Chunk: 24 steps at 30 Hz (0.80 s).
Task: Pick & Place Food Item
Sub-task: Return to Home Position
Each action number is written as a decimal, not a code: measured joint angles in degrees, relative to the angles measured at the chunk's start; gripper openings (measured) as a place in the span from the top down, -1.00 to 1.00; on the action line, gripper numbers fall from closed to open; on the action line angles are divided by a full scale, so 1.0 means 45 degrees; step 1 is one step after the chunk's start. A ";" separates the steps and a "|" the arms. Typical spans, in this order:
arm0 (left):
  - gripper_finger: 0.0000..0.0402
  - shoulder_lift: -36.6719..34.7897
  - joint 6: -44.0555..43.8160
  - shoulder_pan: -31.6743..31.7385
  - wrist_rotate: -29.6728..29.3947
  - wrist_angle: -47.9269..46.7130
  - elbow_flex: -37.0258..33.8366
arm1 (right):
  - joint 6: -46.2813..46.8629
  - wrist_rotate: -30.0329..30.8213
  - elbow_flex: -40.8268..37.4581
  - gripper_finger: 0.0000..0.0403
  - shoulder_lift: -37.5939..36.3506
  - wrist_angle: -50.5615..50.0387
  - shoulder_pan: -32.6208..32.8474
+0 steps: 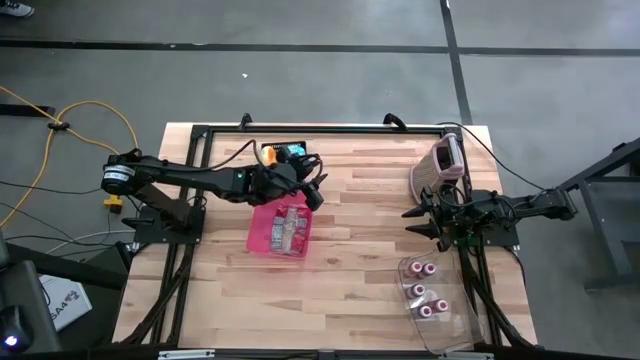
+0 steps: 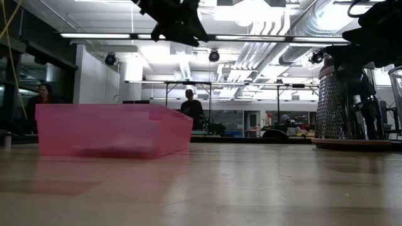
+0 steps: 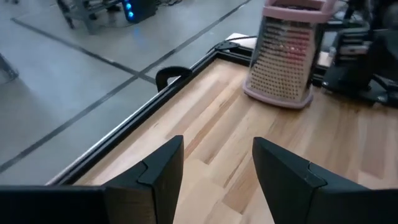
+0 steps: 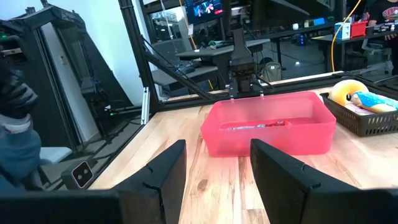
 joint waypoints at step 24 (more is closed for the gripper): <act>0.08 -0.9996 0.1505 0.0830 0.4647 0.1816 -0.8818 | 0.0001 0.0005 0.0000 0.18 0.0005 0.0003 0.0000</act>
